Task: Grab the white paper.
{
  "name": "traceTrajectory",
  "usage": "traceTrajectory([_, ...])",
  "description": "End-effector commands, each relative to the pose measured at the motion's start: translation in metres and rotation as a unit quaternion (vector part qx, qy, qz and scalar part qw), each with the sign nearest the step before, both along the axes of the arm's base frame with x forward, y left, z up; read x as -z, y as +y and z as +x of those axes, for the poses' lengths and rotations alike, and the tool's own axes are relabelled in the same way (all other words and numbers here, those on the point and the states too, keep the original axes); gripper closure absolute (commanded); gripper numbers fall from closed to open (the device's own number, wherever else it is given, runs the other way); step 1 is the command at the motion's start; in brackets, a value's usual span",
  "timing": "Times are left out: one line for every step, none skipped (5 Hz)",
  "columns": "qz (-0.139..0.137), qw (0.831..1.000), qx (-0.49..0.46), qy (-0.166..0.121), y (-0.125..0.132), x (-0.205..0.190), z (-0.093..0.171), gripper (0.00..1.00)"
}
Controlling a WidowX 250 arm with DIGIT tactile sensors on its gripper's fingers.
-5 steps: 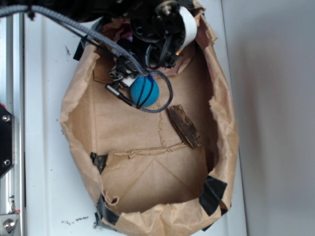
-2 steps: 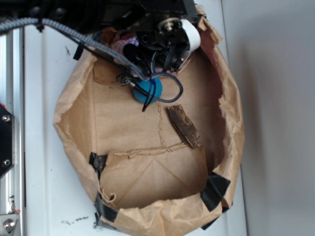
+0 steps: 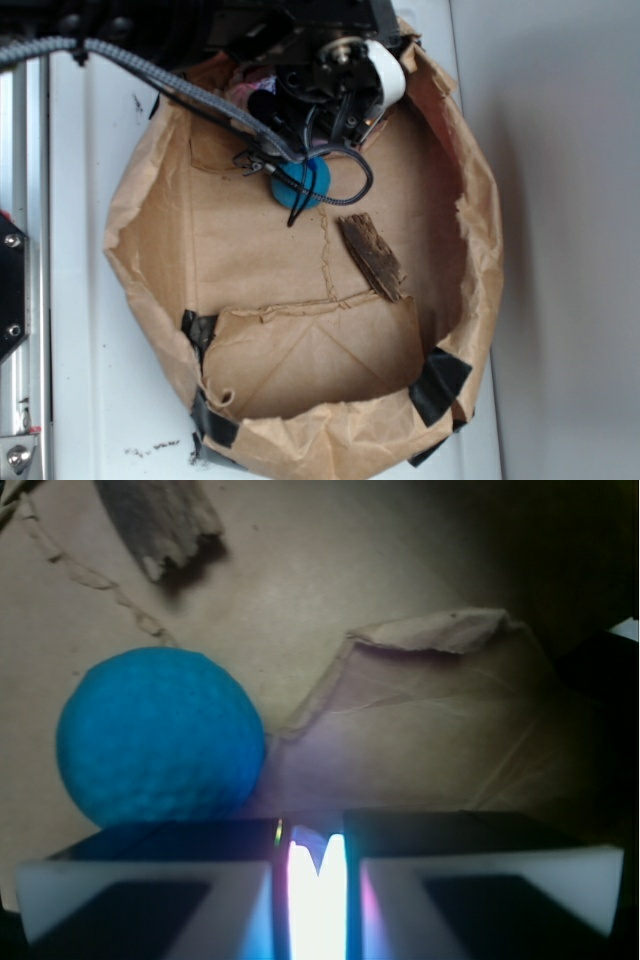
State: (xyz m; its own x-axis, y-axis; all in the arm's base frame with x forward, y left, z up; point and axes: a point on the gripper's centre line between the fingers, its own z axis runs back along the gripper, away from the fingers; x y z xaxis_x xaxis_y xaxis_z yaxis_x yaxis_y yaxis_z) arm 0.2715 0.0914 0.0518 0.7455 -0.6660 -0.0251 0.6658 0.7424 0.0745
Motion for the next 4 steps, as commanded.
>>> traceTrajectory([-0.027,0.999,0.023,-0.026,0.004,-0.025,-0.009,0.0])
traceTrajectory([-0.026,0.999,0.028,-0.019,0.003,-0.024,-0.016,0.0])
traceTrajectory([-0.004,1.0,0.023,-0.008,0.0,-0.012,-0.015,0.0])
traceTrajectory([0.028,1.0,0.014,0.0,-0.005,0.001,-0.009,0.0])
